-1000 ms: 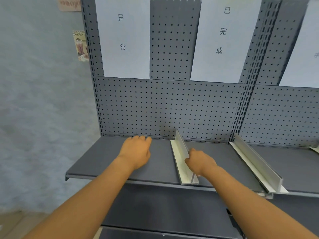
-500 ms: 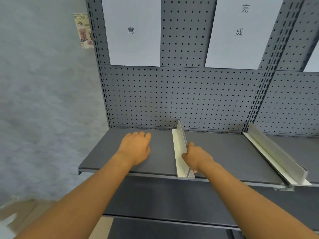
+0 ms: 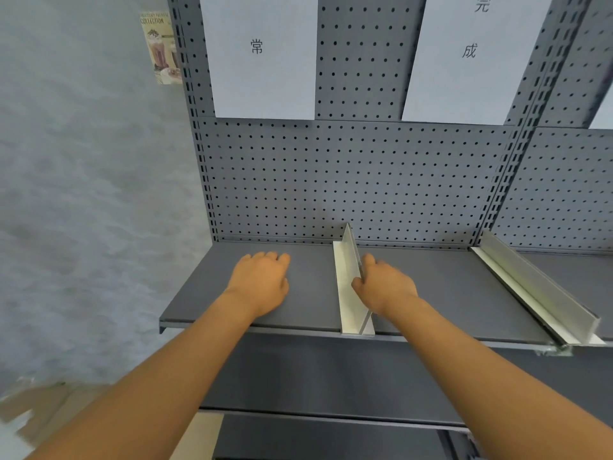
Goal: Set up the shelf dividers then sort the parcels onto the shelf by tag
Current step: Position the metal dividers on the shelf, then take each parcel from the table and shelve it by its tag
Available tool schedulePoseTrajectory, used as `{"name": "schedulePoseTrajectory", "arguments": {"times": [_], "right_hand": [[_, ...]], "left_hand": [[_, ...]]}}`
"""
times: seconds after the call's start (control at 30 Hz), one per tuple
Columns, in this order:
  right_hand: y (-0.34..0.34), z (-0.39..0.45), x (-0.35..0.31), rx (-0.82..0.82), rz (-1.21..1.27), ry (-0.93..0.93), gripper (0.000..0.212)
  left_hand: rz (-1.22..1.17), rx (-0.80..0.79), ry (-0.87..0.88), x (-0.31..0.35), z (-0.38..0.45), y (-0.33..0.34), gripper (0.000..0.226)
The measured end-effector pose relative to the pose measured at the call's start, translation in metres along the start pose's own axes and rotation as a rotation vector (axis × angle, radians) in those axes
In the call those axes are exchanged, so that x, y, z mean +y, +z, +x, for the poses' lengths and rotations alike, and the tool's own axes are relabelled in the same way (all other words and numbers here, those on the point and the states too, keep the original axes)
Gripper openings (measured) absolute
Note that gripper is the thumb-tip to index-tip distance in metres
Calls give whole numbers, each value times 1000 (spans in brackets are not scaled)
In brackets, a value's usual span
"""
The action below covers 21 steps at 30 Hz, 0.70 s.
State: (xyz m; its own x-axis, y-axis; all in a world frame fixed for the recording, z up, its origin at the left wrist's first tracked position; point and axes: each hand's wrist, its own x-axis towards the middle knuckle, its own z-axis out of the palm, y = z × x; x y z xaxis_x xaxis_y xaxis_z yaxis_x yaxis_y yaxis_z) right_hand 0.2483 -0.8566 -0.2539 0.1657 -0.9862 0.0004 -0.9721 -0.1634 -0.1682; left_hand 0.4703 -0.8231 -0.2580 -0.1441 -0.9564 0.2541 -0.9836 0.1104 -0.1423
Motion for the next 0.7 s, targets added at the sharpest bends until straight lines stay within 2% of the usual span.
{"name": "schedulePoseTrajectory", "arguments": {"times": [0.1, 0.3, 0.57, 0.7], "right_hand": [[-14, 1, -12, 114, -114, -183, 46], [-38, -3, -60, 204, -177, -580, 42], [-53, -17, -105, 284, -166, -797, 38], [-49, -30, -113, 266, -157, -885, 44]], "left_hand": [[9, 37, -13, -3, -1, -14, 26], [99, 80, -91, -25, -23, -51, 32], [245, 100, -315, -48, -83, -89, 31], [279, 96, -440, -44, -128, -94, 28]]}}
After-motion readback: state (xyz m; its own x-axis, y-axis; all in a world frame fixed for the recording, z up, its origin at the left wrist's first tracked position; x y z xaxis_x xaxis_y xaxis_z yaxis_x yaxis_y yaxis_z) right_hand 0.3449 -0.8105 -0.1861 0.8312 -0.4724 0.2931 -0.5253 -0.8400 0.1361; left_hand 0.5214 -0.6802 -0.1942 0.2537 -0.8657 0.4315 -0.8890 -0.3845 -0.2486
